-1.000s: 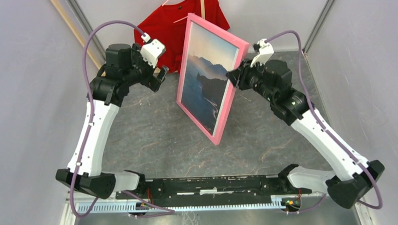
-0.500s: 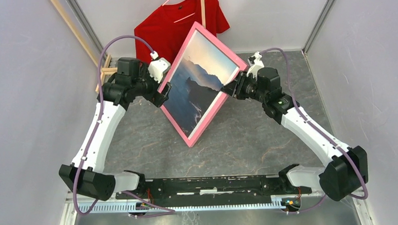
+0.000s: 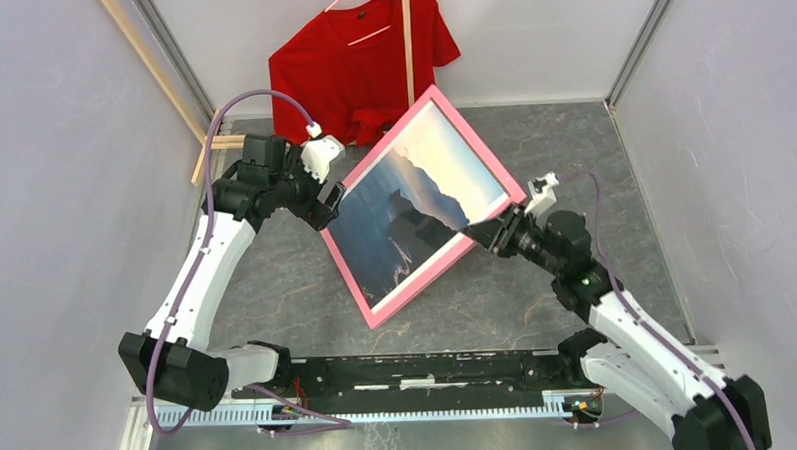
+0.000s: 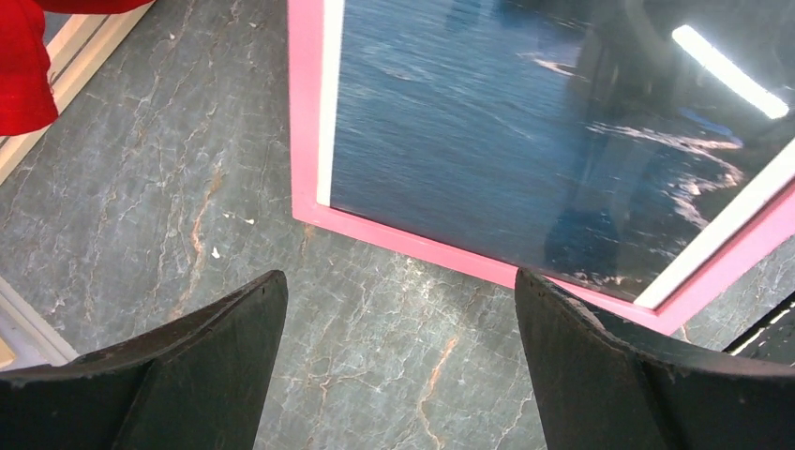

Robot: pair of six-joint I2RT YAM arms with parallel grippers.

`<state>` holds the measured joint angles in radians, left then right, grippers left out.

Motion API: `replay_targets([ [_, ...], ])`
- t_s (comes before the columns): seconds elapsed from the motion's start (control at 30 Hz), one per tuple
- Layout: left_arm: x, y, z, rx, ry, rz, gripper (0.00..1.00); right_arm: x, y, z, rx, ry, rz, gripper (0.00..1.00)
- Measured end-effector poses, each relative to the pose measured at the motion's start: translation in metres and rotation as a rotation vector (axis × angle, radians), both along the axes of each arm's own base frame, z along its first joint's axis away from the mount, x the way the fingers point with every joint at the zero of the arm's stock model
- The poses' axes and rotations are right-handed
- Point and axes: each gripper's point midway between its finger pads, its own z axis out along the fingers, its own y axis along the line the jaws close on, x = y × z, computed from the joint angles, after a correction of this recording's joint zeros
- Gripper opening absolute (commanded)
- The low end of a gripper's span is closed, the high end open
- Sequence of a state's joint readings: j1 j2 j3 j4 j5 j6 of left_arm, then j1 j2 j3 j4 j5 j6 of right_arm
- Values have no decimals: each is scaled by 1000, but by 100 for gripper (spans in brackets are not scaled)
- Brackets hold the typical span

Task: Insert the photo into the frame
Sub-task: Turn over the photo frame at the center of the board.

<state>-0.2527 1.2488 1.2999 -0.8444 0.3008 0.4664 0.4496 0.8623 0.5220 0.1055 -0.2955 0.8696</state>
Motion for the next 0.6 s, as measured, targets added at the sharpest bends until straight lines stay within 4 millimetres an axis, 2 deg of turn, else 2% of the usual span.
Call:
replay_targets([
  [0.13,-1,-2,-2,-10,4,-10,95,-22,-15,-22,70,42,-64,0],
  [0.33,-2,-6,-1,-25,6,-25,95,-44,-34,-61,178,175,-179,0],
  [0.6,-1,-8,-4,-29,16,-31,95,-55,-41,-85,237,345,-254,0],
])
